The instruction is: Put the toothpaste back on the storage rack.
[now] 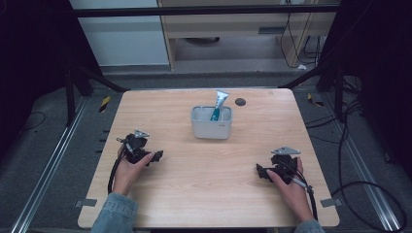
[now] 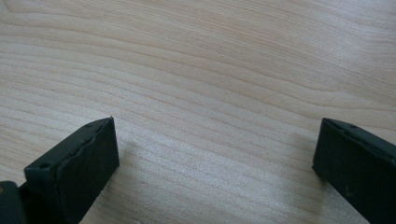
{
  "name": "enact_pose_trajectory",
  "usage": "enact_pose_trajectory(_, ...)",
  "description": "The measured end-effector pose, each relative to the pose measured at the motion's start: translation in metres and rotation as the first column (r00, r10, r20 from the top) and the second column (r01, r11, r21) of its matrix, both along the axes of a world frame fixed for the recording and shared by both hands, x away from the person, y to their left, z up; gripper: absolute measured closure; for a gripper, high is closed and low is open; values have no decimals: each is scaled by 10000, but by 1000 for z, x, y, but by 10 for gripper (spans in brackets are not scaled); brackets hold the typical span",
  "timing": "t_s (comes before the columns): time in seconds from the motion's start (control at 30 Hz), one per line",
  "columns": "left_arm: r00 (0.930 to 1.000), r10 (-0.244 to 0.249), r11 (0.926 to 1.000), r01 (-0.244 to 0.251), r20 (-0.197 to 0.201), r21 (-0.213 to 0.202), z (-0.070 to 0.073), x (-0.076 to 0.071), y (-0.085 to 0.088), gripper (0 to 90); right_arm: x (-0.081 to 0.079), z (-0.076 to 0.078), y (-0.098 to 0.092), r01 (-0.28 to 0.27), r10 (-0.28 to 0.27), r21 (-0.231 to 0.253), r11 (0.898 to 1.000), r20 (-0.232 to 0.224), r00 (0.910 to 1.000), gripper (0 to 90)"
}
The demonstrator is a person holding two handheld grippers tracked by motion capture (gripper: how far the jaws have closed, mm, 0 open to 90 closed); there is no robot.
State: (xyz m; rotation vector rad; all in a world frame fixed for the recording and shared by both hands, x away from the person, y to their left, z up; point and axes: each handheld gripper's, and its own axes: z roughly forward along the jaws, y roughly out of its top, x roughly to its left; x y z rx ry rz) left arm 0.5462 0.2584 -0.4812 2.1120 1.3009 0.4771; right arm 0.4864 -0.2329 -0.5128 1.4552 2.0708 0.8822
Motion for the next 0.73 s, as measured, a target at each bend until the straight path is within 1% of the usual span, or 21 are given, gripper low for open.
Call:
enact_pose_trajectory(0.03,10000,48,10000,-48,19,-60,-1,0,1,59,0,0,0,-3,3,18,10000,-8,10000,5)
enact_pose_trajectory(0.1,10000,66,10000,-65,21,-52,-4,1,2,56,0,0,0,2,-2,5,10000,-1,10000,4)
enact_pose_trajectory(0.17,10000,46,10000,-45,-25,77,-7,2,3,52,0,0,0,2,-2,3,10000,-1,10000,5)
enact_pose_trajectory(0.23,9999,82,9998,-83,-109,-153,-11,3,4,50,0,0,0,4,-4,4,10000,-2,10000,4)
enact_pose_trajectory(0.3,9998,91,9998,-94,-153,-188,-13,4,5,48,0,0,0,-2,2,11,10000,-5,10000,5)
enact_pose_trajectory(0.37,9998,62,9999,-64,-195,-112,-16,5,4,46,0,0,0,-3,3,18,10000,-6,10000,4)
enact_pose_trajectory(0.4,9999,-43,10000,44,-139,60,-17,6,4,36,0,0,0,0,0,20,10000,-9,10000,4)
enact_pose_trajectory(0.5,9999,-129,9996,128,27,270,-19,5,3,28,0,0,0,-2,2,19,10000,-7,10000,4)
enact_pose_trajectory(0.6,9995,-55,9999,52,314,102,-22,5,5,4,0,0,0,-4,4,17,10000,-8,10000,4)
enact_pose_trajectory(0.73,9971,8,9999,0,757,-100,-27,3,6,0,0,0,0,-3,3,16,10000,-4,10000,5)
